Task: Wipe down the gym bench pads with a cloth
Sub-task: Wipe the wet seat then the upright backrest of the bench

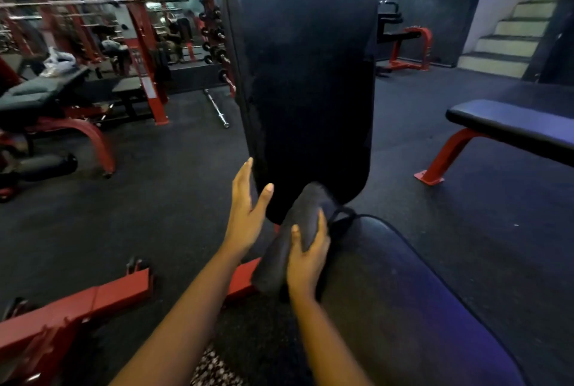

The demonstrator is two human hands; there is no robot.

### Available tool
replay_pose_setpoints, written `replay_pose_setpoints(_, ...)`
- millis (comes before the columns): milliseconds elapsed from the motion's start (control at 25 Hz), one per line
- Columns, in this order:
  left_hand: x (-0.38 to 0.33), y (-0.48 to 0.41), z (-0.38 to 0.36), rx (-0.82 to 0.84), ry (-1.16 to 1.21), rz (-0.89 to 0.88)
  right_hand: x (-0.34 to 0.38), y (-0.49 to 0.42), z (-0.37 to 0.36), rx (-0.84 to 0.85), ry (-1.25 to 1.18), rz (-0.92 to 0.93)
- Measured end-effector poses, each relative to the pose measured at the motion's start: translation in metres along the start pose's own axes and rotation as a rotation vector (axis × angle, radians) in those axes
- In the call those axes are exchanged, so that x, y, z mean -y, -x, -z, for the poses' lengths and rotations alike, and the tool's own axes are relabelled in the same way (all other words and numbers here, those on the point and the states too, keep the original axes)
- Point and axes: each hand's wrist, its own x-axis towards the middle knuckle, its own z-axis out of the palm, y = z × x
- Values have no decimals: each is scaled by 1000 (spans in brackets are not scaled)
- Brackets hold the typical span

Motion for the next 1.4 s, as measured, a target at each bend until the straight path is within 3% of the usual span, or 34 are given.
replay_pose_setpoints(200,-68,-40,6,34,-488,-511,73,-86,46,37,29,301)
replay_pose_setpoints(360,-108,-125,14,-71,-1003,-904,172,-165,58,39,58,590)
replay_pose_setpoints(480,-117,-162,17,-123,-1203,-921,247,-210,43,48,125,849)
replay_pose_setpoints(600,-113,-176,16,-199,-1242,-927,313,-256,6,66,416,1097)
replay_pose_setpoints(720,-108,-183,13,-275,-1232,-982,341,-272,-43,282,786,1251)
replay_pose_setpoints(800,-110,-180,14,-325,-1226,-1009,340,-265,-61,394,896,1335)
replay_pose_setpoints(1040,-104,-185,11,-356,-1248,-1051,326,-319,-35,324,783,1201)
replay_pose_setpoints(1160,-103,-184,9,-344,-1283,-1031,311,-350,-12,321,722,1022)
replay_pose_setpoints(1400,-110,-175,0,-324,-1324,-957,250,-369,12,153,279,594)
